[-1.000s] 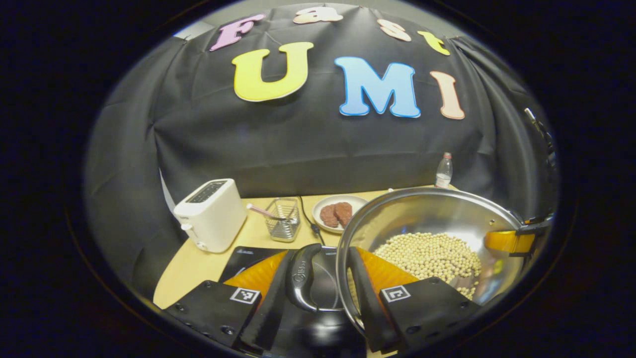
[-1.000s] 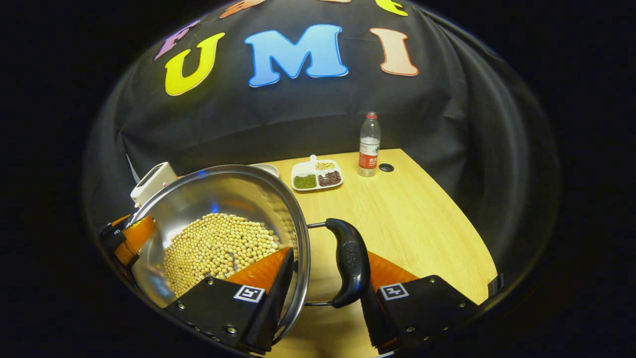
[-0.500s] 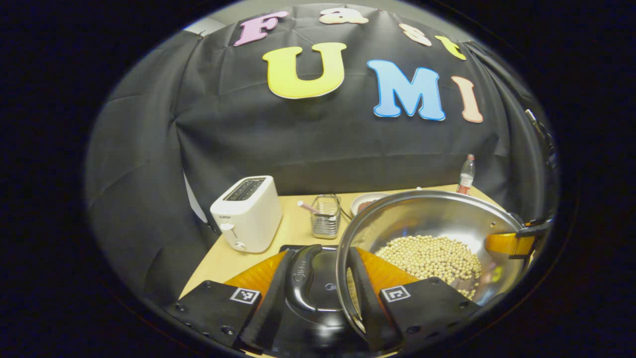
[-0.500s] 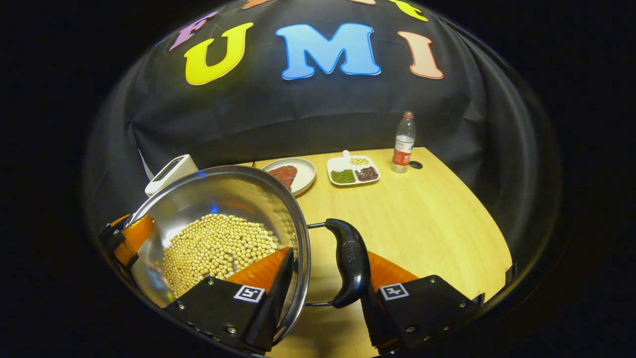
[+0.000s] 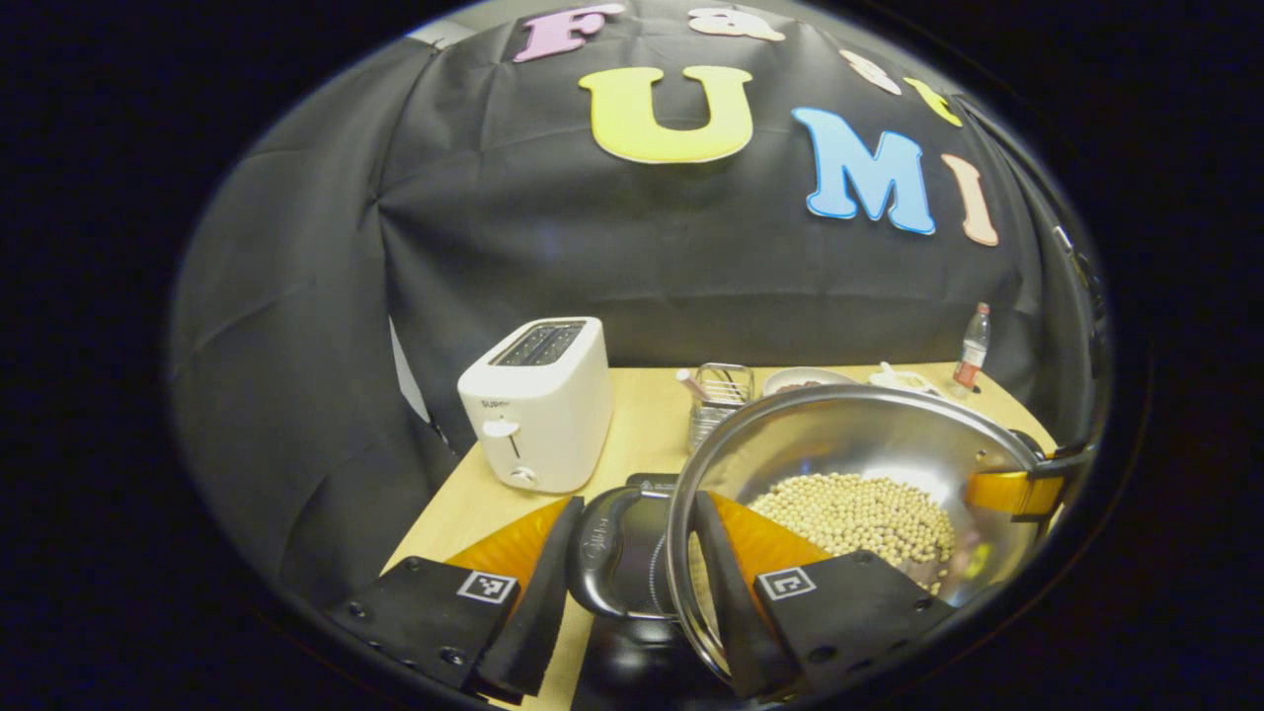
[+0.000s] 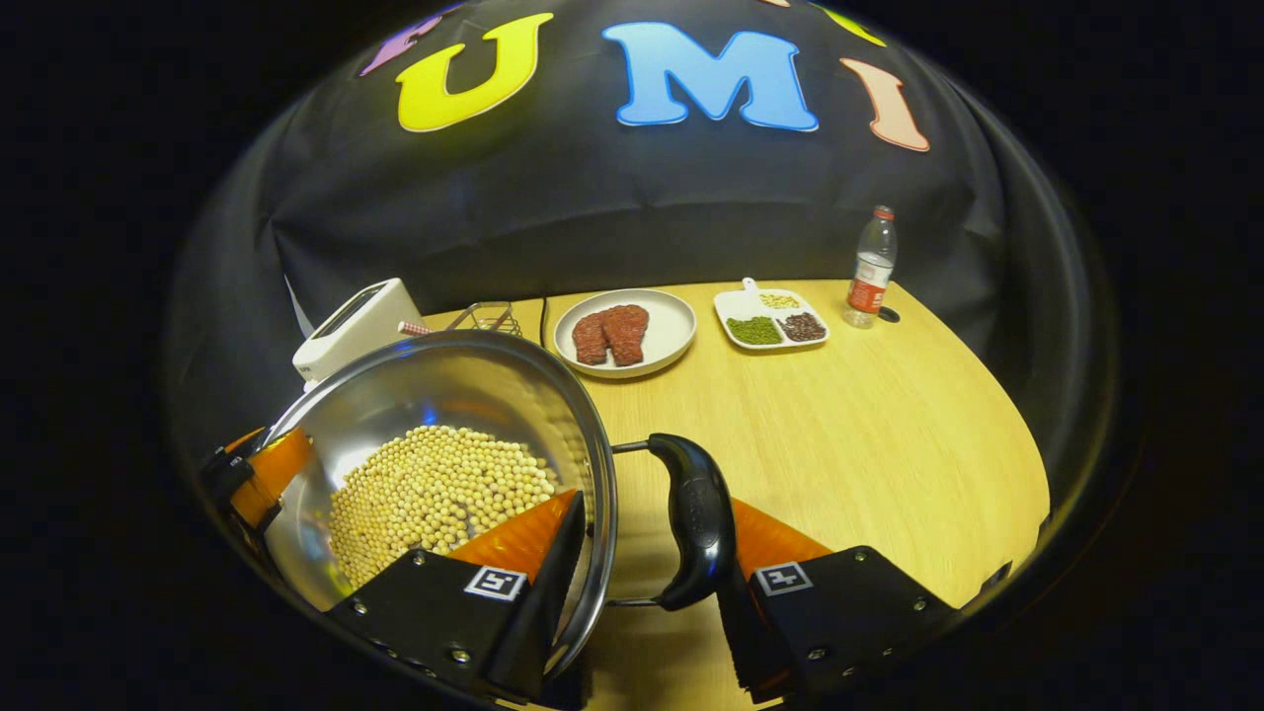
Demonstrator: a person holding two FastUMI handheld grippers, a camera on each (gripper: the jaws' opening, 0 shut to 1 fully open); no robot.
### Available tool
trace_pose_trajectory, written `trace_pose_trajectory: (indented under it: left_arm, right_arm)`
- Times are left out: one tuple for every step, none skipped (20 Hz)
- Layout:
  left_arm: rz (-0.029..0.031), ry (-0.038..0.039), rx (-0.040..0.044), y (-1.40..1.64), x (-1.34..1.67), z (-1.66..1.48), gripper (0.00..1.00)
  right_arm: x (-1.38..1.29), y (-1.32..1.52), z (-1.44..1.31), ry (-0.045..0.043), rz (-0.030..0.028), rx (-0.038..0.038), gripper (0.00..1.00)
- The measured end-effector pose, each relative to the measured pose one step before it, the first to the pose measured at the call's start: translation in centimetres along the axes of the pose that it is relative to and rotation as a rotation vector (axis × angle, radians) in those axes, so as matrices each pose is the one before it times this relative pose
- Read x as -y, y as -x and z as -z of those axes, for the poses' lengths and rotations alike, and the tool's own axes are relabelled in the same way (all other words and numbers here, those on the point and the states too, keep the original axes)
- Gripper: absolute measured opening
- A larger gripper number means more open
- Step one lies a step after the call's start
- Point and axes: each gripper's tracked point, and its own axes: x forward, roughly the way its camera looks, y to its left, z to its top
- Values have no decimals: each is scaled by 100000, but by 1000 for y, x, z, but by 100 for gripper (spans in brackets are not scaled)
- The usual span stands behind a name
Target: First push the handle of the pot to place it horizontally, then grasp the pot with both hands and set it on the induction cooktop.
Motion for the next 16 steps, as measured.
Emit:
trace_pose_trajectory:
  left_arm:
    - [-168,-19,89,-614,-448,190,74]
    - [-186,-407,-218,-439,-620,168,74]
    - [-7,-392,4,-471,-243,59,74]
    - [339,-93,-337,-405,-265,117,74]
    - [268,312,-890,-538,-115,268,74]
    - [402,607,-405,-452,-145,239,74]
    - [311,117,-218,-414,-140,230,74]
    - [-25,-104,-467,-338,-194,291,77]
    - [63,290,-622,-389,-104,303,74]
    - [205,485,-435,-268,-124,340,74]
    - [327,770,103,-136,-69,95,74]
    - [-94,169,-340,-100,-109,215,75]
    - [-174,-48,-199,-210,-182,126,74]
    - [-230,156,-394,-35,63,157,74]
    - [67,221,-461,-95,18,109,74]
    - [173,0,436,37,91,16,74]
  right_arm:
    - [-349,-522,150,664,-50,-524,69]
    - [-456,-543,165,-71,-500,-672,69]
    - [-318,-414,17,-444,-518,-484,69]
    - [-91,-459,24,103,108,-509,70]
    - [-152,-237,-22,339,143,-83,70]
    - [-200,-283,124,216,271,-139,69]
    - [-239,-102,-18,-243,210,-93,69]
    - [-173,-337,230,243,-54,-467,69]
    - [-140,-226,181,456,154,-768,69]
    - [-117,-188,-149,708,-207,338,69]
    - [-25,-11,13,399,138,54,69]
    - [-165,-152,-8,-45,-237,153,69]
    - [-108,66,61,58,-81,-300,69]
    - [24,-167,85,-59,-153,-273,69]
    - [34,-18,3,-62,-30,-39,69]
    - [-67,-15,-69,465,47,427,70]
